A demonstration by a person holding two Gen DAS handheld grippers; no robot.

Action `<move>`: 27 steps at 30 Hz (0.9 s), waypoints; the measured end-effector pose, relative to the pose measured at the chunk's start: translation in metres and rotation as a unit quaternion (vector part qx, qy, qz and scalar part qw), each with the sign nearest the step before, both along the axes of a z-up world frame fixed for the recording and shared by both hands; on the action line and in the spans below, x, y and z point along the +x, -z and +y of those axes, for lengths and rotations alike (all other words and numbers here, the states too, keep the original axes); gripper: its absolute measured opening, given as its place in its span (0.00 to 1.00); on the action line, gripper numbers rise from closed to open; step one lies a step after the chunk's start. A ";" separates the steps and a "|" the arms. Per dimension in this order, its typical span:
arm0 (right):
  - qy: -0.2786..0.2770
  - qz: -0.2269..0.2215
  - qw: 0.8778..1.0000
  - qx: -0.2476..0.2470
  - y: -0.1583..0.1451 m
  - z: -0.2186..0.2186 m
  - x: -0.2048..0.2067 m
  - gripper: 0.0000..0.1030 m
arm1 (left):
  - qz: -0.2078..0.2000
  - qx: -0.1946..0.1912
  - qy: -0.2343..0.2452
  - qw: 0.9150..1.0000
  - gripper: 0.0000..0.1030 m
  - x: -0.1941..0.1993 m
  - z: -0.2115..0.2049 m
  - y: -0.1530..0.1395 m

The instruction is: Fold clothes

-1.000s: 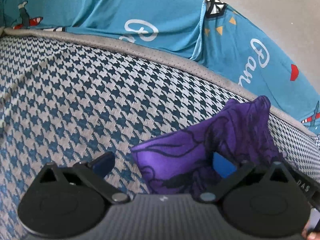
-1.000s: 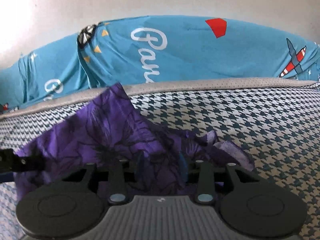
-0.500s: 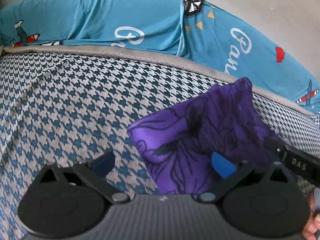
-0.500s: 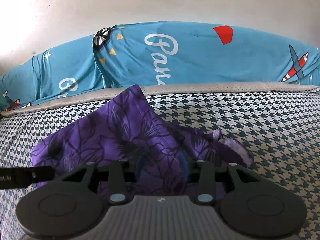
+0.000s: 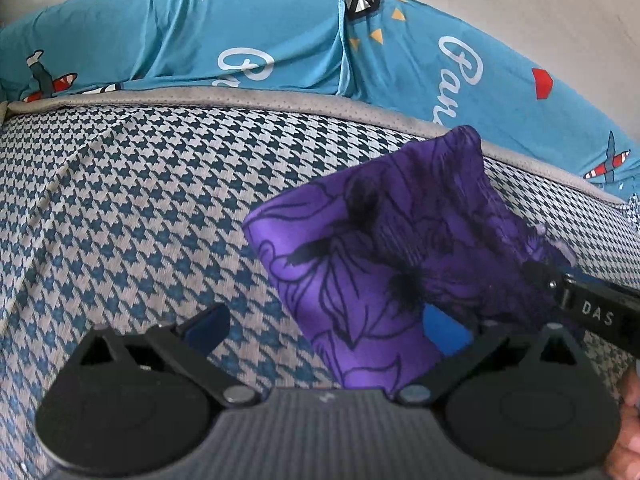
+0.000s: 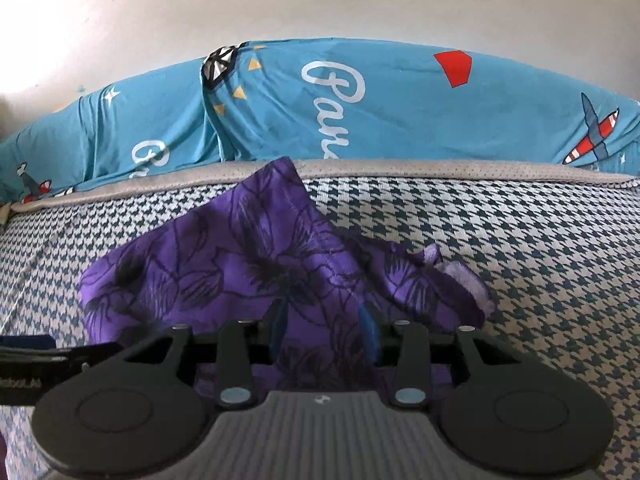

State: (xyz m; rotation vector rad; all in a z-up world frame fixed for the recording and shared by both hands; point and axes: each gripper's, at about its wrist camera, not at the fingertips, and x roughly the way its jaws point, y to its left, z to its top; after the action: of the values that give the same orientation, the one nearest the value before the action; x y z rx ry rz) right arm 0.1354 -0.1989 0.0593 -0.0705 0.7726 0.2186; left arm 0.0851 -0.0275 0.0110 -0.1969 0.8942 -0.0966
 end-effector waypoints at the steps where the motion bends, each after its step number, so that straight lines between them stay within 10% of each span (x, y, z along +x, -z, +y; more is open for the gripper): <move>1: -0.001 0.003 1.000 -0.001 -0.001 -0.001 -0.002 0.38 | 0.001 0.000 0.001 1.000 1.00 -0.002 0.000 0.000; 27: 0.050 0.059 0.996 0.049 -0.001 -0.105 -0.025 0.70 | 0.028 -0.051 0.009 0.998 1.00 -0.031 0.004 0.009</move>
State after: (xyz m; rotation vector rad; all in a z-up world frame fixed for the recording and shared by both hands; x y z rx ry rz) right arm 0.1102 -0.3038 0.0604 0.0740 0.8794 0.1656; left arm 0.0536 -0.0237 0.0015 -0.2884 0.9473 -0.1543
